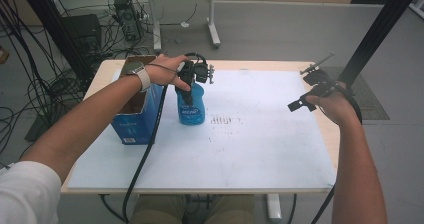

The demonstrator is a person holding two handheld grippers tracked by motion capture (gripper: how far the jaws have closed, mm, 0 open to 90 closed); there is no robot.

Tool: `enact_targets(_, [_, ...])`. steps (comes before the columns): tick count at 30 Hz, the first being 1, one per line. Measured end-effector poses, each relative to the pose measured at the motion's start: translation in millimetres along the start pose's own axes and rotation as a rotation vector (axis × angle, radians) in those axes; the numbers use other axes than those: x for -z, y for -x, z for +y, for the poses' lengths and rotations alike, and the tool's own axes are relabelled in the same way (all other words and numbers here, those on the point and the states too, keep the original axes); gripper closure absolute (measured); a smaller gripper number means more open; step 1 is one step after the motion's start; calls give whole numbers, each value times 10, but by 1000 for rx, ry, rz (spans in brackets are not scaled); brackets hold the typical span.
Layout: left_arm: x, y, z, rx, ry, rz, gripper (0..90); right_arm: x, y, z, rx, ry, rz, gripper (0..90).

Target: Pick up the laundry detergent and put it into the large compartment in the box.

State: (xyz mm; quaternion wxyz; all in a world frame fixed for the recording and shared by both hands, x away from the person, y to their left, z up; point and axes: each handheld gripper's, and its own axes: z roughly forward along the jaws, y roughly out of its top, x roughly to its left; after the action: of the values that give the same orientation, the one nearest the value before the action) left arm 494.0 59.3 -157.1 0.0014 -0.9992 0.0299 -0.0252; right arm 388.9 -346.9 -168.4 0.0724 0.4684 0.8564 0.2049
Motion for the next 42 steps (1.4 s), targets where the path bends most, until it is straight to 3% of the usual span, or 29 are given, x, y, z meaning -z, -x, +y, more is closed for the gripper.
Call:
enact_targets(8, [11, -54, -22, 12, 10, -22, 289, 23, -1, -21, -2, 1, -4, 98])
enact_targets(9, [13, -72, -29, 11, 14, -33, 372, 27, -1, -26, -2, 1, -4, 98])
enact_targets(10, [10, -71, -29, 11, 13, -32, 378, 32, 1, -36, -3, 1, -5, 98])
enact_targets(42, [9, -48, -26, 22, 12, -25, 381, 55, 1, -62, -8, 0, -7, 99])
